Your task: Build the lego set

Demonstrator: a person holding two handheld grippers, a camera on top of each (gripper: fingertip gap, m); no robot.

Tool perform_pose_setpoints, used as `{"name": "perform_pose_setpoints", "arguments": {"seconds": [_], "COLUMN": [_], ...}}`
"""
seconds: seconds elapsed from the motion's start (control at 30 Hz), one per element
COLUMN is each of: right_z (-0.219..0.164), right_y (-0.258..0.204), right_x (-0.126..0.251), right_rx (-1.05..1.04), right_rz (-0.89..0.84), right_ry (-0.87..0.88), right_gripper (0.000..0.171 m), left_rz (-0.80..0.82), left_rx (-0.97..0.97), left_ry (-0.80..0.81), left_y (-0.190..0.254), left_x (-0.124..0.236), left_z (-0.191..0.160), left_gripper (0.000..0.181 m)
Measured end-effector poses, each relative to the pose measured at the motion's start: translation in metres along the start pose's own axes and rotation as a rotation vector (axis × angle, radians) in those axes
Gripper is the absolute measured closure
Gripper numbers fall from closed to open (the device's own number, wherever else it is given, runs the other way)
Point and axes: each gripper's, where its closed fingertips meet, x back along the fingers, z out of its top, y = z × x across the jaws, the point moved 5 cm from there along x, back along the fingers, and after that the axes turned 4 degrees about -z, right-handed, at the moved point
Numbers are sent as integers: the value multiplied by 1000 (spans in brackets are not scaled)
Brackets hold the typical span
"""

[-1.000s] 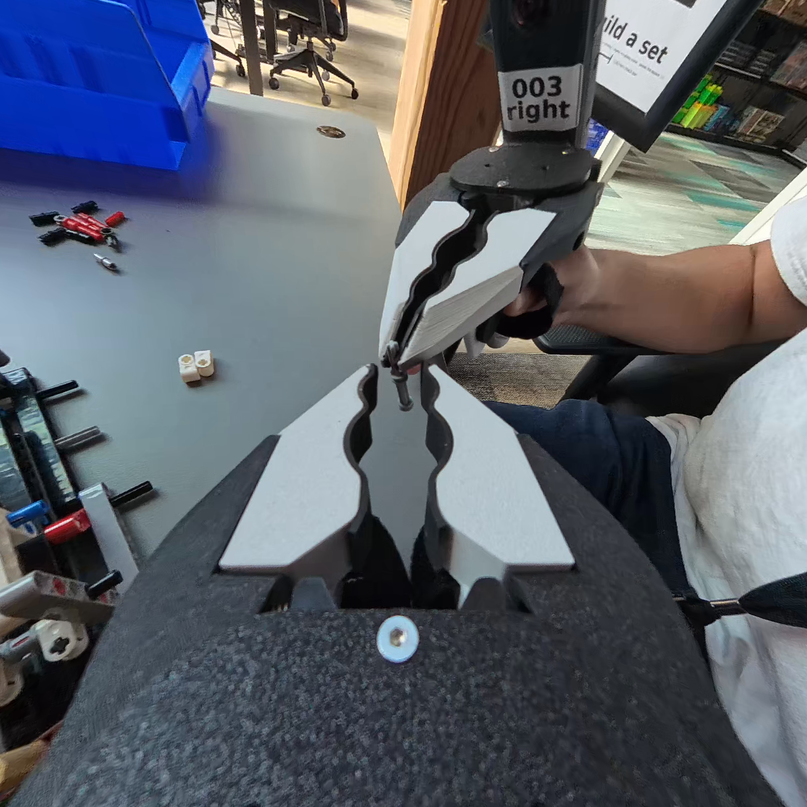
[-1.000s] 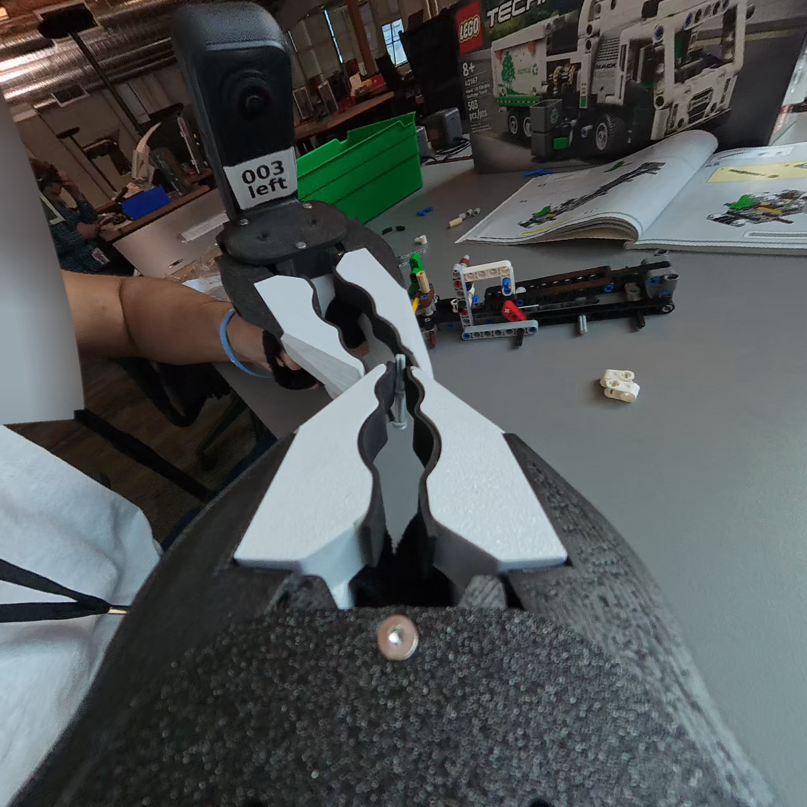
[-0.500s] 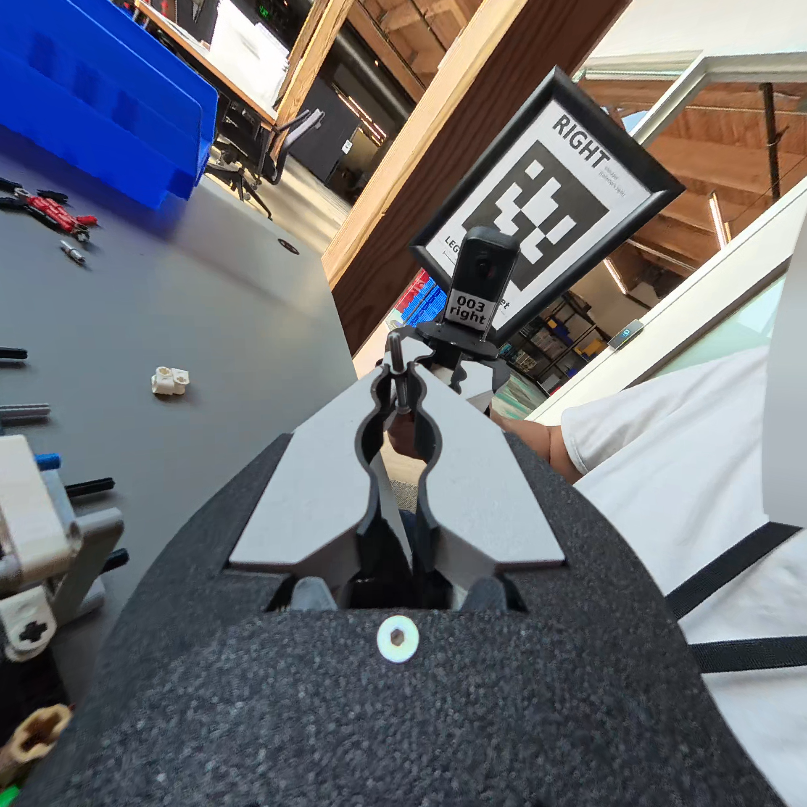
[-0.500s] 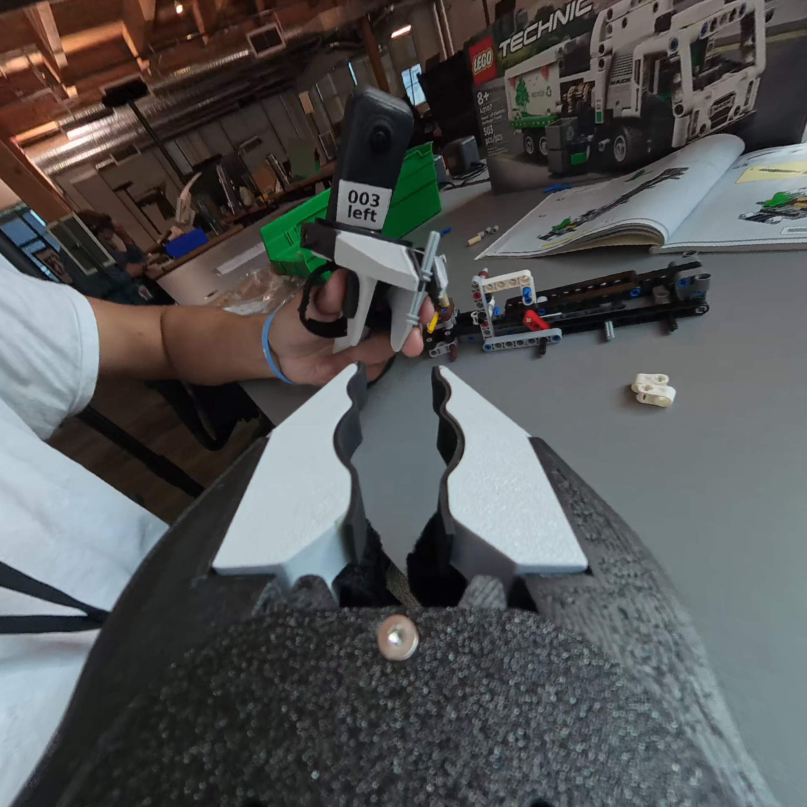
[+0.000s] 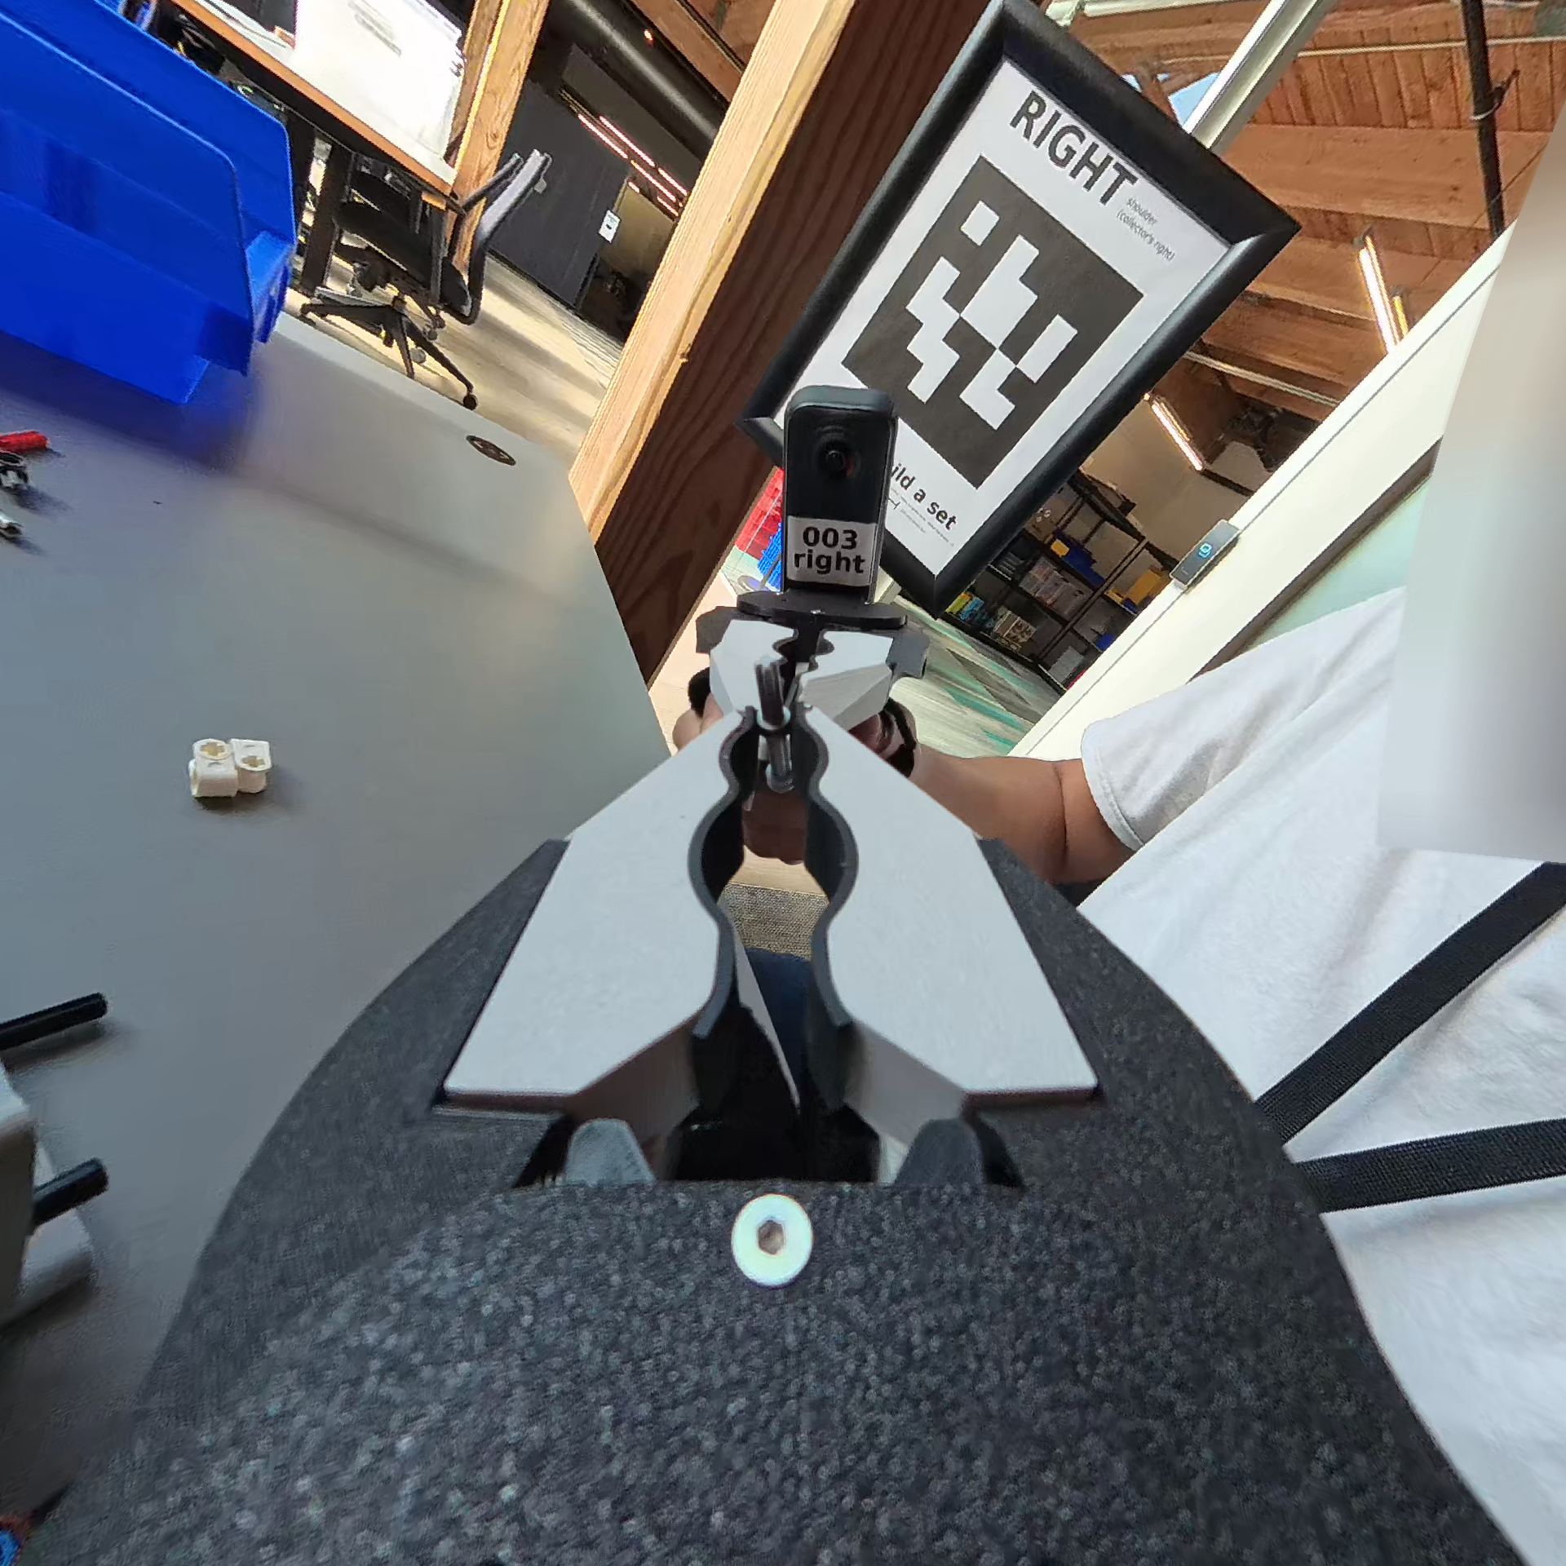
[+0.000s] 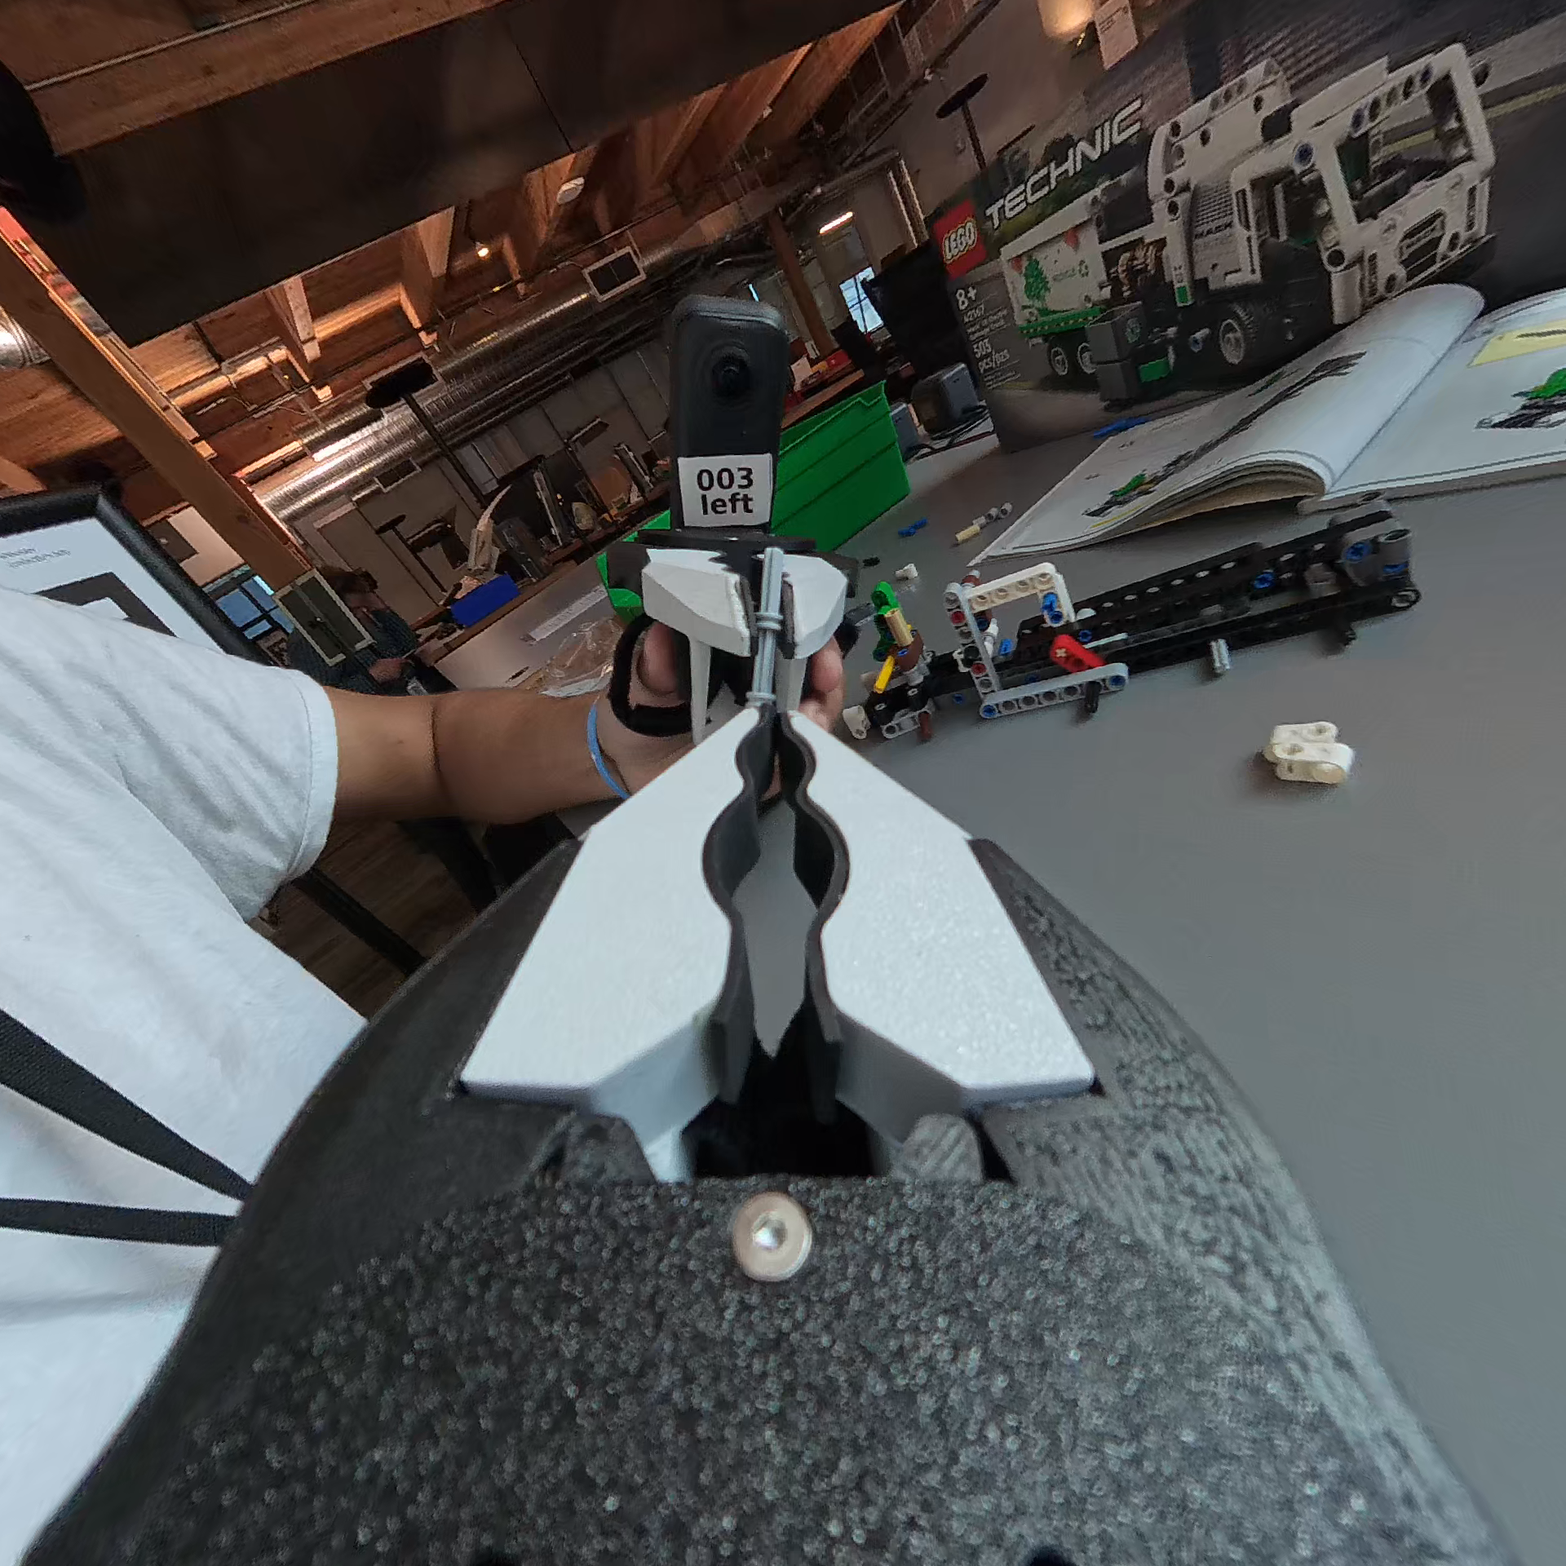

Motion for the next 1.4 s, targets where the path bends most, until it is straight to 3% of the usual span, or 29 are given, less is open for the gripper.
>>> {"name": "perform_pose_setpoints", "arguments": {"seconds": [0.1,0.17,0.2,0.37,0.6,0.7,0.73,0.9,1.17,1.23,1.4], "right_z": [-1,-5,-8,-6,8,3,1,1,5,4,4], "right_y": [3,-3,-6,-10,3,-4,-9,-14,-16,-16,-16], "right_x": [8,0,-5,-9,20,14,10,4,11,11,12], "right_rx": [18,-9,-19,10,31,27,22,123,79,86,77], "right_rz": [-25,8,27,26,9,51,74,21,87,87,95], "right_ry": [-27,-42,-44,12,-3,-25,-24,19,37,32,12], "right_gripper": [171,144,142,171,171,149,148,169,157,165,166], "left_rz": [10,-7,-16,-14,-14,-6,-10,-33,-19,-13,6], "left_rx": [-5,-9,-5,-21,-77,-109,-111,-109,-178,-187,-220], "left_ry": [7,21,20,13,-69,-73,-71,-68,-139,-147,-183], "left_y": [-1,1,2,5,8,10,11,14,20,20,21], "left_x": [0,-1,-3,-5,-6,-8,-8,-9,-16,-17,-19], "left_z": [1,2,1,-1,-6,-6,-6,-7,-15,-16,-19], "left_gripper": [177,177,177,177,177,177,177,177,177,177,177]}}
